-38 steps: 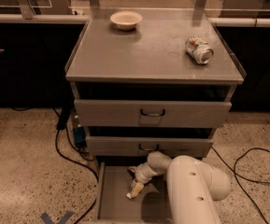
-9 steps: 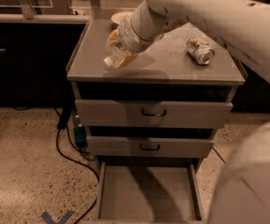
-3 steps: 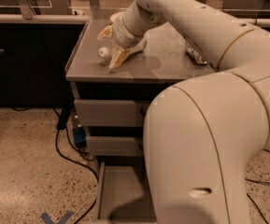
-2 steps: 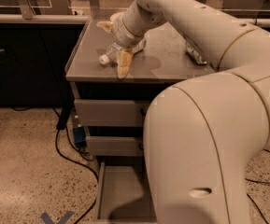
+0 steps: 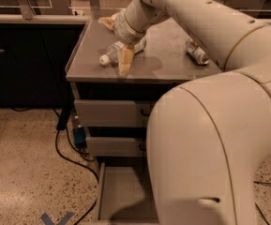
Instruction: Pick blue plastic bottle from bottom drawer and place on counter
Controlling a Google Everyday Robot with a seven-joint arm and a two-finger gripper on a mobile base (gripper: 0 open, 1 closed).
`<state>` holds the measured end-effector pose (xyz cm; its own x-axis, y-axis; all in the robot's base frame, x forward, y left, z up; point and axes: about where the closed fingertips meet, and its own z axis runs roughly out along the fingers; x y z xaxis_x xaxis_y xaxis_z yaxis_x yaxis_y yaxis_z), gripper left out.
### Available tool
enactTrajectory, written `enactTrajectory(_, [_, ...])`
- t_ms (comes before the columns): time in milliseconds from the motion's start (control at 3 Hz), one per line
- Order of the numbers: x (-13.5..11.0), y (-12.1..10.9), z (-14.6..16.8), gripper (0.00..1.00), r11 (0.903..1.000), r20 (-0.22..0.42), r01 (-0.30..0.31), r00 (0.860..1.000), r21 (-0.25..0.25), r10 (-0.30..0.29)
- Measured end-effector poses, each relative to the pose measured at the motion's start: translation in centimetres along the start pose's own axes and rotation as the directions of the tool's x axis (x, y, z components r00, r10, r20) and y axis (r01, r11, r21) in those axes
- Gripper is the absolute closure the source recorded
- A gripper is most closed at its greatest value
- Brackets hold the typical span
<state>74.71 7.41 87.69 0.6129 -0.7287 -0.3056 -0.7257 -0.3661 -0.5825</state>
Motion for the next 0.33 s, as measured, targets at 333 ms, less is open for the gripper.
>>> enactTrajectory(333, [-1.54,-0.64,-5.26,0.0,0.9962,-0.055,-0.027,0.998,0.082,0.032])
